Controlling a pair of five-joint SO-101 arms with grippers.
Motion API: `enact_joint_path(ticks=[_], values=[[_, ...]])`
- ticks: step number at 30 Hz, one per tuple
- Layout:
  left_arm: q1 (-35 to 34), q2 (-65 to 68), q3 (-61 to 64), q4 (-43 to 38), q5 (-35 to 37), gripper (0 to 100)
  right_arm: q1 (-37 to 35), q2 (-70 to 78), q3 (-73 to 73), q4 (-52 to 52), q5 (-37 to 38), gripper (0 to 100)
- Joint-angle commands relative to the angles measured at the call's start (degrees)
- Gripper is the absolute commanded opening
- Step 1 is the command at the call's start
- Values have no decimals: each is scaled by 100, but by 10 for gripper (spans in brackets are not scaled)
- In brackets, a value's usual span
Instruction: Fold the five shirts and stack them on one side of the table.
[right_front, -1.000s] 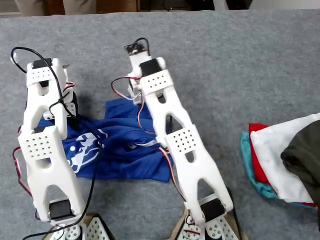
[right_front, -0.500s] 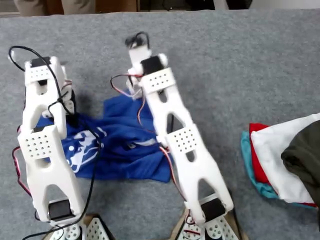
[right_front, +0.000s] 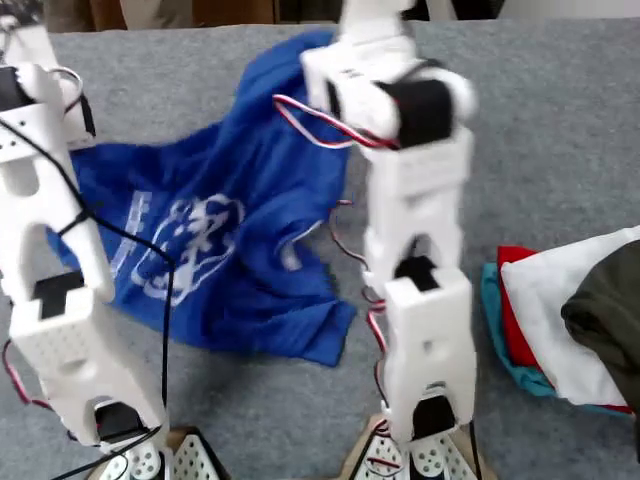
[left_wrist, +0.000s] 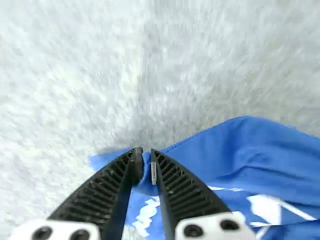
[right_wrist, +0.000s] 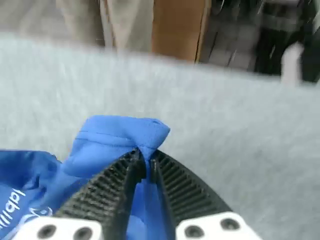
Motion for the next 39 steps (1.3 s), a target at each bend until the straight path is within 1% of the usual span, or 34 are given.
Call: enact_joint_path(ticks=[1,6,10,15,18,21,25,27,31,34,37,39], values=[[-26,-1253,-281,62,-18,20,145,-1086,-242,79,202,5],[-44,-2703,-62,62,-18,20,145,-2026,-242,79,440,5],[-44,-4207,809,62,-44,20,154,-2818,-242,88,695,5],[0,-6571,1881,62,-53,20,154,-3908,-189,88,1011,4],[-44,-7714,2321,53,-79,20,163,-4585,391,79,1125,4],[-53,-8295,2576,44,-387,20,163,-5253,1323,-79,1125,4],[-53,-8365,2699,-123,-422,20,154,-5851,2571,-563,1275,4],[-44,-8295,2971,-281,-413,20,154,-5956,3231,-879,1275,4],[-44,-8057,4264,-1064,-343,20,154,-5947,4558,-1547,1275,4],[-44,-7925,5688,-2057,-246,20,154,-5824,5771,-2347,1275,4],[-44,-7811,7288,-3481,-237,20,154,-5499,7011,-3279,1284,4],[-44,-7662,8457,-4765,-264,20,154,-5156,7767,-4053,1284,4]])
